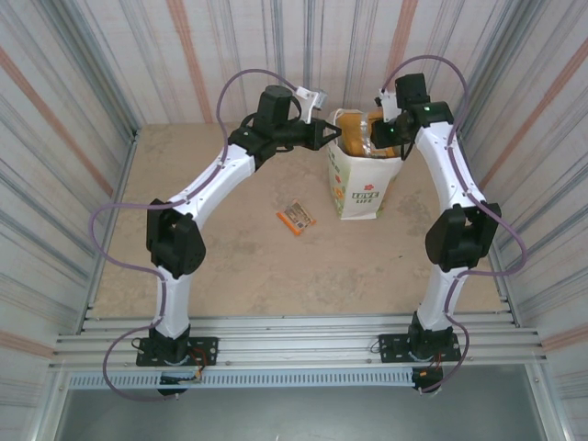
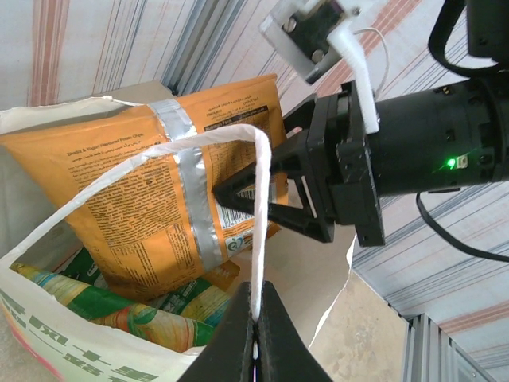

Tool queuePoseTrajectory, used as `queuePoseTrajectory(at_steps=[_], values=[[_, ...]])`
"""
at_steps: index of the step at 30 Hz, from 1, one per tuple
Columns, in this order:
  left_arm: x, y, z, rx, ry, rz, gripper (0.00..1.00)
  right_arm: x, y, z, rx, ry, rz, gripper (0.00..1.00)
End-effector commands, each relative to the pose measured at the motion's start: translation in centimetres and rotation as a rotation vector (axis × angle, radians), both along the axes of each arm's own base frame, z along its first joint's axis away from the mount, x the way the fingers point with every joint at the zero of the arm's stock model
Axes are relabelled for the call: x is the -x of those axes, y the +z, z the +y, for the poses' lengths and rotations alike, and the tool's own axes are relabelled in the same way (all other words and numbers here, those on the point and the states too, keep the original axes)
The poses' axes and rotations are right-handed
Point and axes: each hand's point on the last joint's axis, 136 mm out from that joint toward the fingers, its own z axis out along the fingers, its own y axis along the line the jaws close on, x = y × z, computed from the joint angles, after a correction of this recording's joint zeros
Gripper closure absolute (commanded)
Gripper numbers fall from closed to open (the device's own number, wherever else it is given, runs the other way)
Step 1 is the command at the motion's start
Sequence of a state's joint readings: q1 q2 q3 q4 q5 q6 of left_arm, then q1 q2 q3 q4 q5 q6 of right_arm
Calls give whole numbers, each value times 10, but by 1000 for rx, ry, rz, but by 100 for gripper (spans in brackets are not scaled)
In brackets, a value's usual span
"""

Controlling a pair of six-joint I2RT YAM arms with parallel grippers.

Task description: Place the snacks into the paper bag

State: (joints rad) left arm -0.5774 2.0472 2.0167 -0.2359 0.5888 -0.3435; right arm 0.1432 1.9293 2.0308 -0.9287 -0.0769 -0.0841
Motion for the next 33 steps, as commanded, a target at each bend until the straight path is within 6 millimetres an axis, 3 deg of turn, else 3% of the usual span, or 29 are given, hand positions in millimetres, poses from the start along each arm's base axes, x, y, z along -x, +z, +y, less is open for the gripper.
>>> queuePoseTrajectory(at_steps=[1,7,12,20,24,27,30,33], values=[[12,22,7,1,-3,-47,99,8,31,-9,24,-30,-61,48],[14,24,7,2,-4,-47,96,23,70,5,-45,23,-147,44],[14,25,8,4,-3,-49,96,20,78,12,-38,49,-194,43],[15,26,8,1,-4,-54,96,3,45,13,-13,44,-117,42],[15,25,8,-1,-5,-54,96,6,26,29,-82,97,-38,43],[14,23,8,-2,-5,-51,96,6,17,35,-119,105,-6,51],[14,24,8,-2,-5,-52,96,4,18,36,-133,94,-5,71],[14,24,8,-4,-3,-54,96,7,32,44,-185,113,-19,87]])
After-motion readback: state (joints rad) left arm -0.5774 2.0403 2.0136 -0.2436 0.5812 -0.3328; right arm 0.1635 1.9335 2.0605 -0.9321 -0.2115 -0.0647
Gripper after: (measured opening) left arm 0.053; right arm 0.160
